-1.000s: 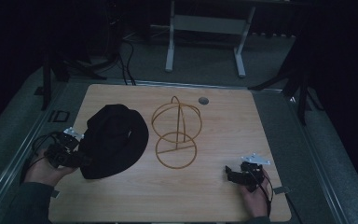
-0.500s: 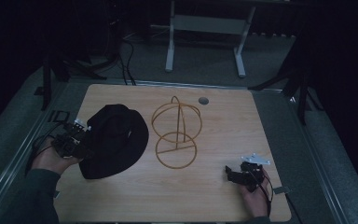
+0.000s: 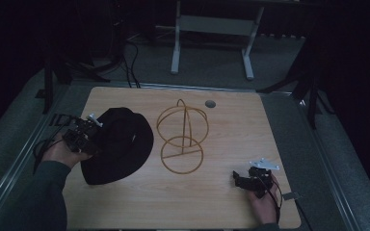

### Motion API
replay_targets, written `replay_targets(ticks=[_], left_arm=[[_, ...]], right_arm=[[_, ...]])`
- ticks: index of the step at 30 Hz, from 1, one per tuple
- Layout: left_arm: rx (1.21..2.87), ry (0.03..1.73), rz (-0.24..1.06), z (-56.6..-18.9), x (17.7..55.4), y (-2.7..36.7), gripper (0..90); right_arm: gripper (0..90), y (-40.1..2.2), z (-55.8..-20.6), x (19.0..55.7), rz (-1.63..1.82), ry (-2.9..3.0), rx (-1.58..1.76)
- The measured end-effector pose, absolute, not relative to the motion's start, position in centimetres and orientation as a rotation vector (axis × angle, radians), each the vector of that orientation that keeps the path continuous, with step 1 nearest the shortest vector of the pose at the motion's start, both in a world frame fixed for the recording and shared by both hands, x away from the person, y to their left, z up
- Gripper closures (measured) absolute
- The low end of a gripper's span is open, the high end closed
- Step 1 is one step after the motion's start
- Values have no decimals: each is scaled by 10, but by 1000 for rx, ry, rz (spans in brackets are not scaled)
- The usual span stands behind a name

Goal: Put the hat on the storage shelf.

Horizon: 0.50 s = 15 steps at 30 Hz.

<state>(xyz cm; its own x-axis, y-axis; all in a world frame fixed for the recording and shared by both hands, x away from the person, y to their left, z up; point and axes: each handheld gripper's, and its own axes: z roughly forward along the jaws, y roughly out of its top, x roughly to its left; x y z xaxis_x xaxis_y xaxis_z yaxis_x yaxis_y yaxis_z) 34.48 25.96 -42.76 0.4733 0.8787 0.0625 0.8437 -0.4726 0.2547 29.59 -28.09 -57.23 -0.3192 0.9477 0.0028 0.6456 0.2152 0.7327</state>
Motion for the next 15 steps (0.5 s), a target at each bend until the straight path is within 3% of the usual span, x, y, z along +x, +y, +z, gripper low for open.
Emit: replay_targets(ticks=[15], left_arm=[[2569,1558,244,-437,374,251,543]], right_arm=[[127,-281,-572,296,894,2045,1471]])
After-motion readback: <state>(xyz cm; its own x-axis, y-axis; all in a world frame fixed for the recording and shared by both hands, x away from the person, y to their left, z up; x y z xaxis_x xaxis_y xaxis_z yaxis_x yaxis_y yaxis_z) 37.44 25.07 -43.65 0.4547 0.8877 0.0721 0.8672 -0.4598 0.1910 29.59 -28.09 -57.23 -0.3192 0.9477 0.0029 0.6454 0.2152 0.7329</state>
